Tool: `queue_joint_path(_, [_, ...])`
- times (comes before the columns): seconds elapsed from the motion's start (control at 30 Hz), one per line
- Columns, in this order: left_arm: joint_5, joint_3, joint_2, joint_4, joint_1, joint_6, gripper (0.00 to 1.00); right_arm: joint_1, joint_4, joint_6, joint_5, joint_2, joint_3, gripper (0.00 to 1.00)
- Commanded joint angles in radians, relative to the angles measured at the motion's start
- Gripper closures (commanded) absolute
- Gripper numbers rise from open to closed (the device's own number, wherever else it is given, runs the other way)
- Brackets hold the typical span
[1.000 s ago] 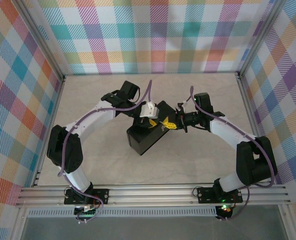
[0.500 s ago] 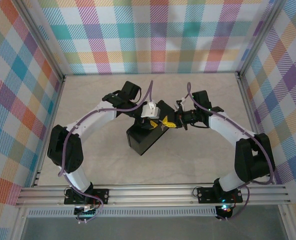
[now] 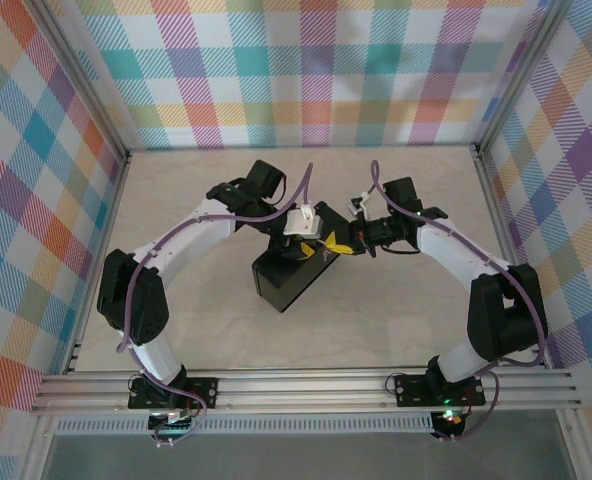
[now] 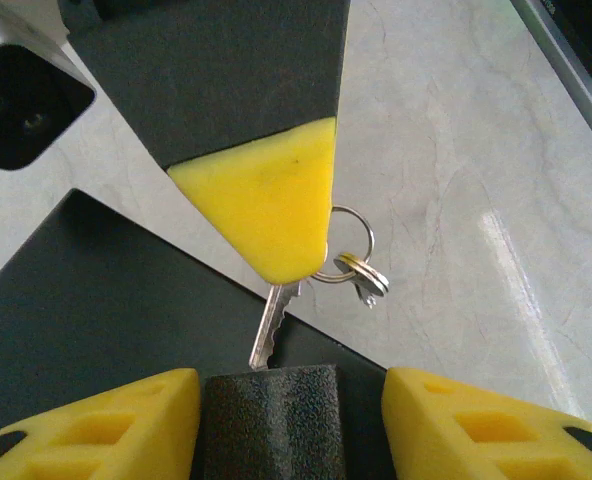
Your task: Unlock the padlock with the key
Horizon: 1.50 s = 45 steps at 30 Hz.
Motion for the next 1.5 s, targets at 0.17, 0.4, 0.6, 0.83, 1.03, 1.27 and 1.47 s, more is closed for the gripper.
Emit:
queue_joint_path(0.17, [-0.025,0.027,-0.018,-0.129,-0.010,0.007,0.45,-0.002,-0.074,-0.074,-0.004,-0.053,0.020,0.96])
queue_joint_path(0.4, [-0.017,0.053,-0.032,-0.169,-0.009,0.014,0.41,-0.003,-0.082,-0.082,-0.004,-0.064,0.024,0.96])
queue_joint_path(0.6, [-0.013,0.083,-0.033,-0.182,0.000,0.019,0.39,-0.003,-0.083,-0.082,-0.005,-0.069,0.022,0.96])
queue_joint_path(0.83, [0.011,0.145,-0.011,-0.234,0.016,0.034,0.36,-0.004,-0.067,-0.071,-0.006,-0.084,0.006,0.96])
queue_joint_path(1.03, [0.007,0.146,0.014,-0.267,0.015,0.041,0.36,-0.003,-0.065,-0.071,-0.005,-0.093,-0.009,0.96])
queue_joint_path(1.27, [-0.016,0.177,0.064,-0.291,0.016,0.040,0.37,-0.003,-0.065,-0.074,-0.007,-0.096,-0.012,0.96])
queue_joint_path(1.47, [-0.027,0.216,0.108,-0.314,0.018,0.043,0.41,-0.004,-0.061,-0.073,-0.007,-0.103,-0.032,0.96])
